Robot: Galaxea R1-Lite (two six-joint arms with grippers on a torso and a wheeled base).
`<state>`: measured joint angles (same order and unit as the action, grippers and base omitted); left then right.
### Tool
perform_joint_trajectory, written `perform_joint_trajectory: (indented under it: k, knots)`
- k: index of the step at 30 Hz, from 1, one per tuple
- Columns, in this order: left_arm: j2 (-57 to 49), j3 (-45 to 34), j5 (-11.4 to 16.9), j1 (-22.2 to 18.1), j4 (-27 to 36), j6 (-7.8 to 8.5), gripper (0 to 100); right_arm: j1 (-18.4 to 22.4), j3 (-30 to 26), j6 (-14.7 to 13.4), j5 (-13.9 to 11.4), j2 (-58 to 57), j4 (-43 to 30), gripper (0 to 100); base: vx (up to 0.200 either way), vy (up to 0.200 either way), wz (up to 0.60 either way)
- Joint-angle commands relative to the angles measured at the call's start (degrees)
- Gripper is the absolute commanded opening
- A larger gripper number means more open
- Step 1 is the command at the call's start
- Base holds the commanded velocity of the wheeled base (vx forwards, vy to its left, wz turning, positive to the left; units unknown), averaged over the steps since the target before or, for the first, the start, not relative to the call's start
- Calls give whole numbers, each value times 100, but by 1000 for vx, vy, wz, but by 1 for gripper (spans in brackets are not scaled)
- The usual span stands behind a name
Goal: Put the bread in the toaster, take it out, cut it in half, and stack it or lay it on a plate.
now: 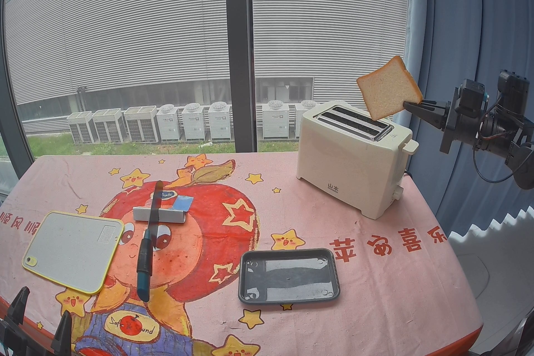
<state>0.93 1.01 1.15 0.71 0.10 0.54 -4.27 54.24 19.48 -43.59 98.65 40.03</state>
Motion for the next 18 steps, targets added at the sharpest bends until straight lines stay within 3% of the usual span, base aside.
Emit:
perform_joint_trajectory:
  k: [1,18]
  knots:
    - [-31,-92,8,0,-1,-1,100,-4,52,12,0,58,4,0,0,0,0]
    - [-31,-92,0,0,-1,-1,100,14,491,56,0,770,-4,0,0,0,0]
